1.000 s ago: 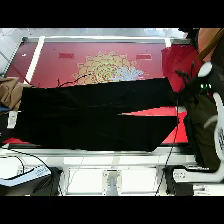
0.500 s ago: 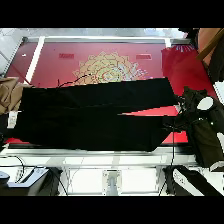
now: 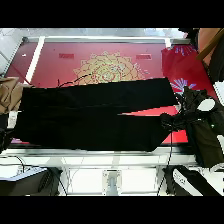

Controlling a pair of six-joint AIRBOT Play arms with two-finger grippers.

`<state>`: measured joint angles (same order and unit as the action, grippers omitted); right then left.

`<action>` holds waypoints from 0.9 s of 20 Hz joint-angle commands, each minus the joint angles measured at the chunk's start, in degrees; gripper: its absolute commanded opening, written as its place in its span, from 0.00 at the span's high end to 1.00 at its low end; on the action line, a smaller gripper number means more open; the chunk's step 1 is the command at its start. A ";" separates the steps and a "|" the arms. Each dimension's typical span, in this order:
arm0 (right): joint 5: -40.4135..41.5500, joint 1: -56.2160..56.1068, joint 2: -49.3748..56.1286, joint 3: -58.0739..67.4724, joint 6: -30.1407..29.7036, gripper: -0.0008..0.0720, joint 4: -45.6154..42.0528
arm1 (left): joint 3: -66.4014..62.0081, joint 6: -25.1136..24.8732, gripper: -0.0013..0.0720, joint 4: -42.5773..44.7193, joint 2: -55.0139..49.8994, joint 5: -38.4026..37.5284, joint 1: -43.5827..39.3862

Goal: Fold the clothes and pants, and hang the long-sleeved shirts on hangers.

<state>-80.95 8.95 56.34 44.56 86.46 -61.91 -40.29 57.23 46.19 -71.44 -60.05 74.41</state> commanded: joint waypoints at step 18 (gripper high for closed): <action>5.62 -0.07 -0.04 0.00 1.53 0.21 4.31 | -2.71 0.15 0.34 -0.44 -5.51 -8.39 5.95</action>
<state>-76.27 8.95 56.36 44.56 87.99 -57.74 -42.87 57.08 45.76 -76.16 -67.99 79.96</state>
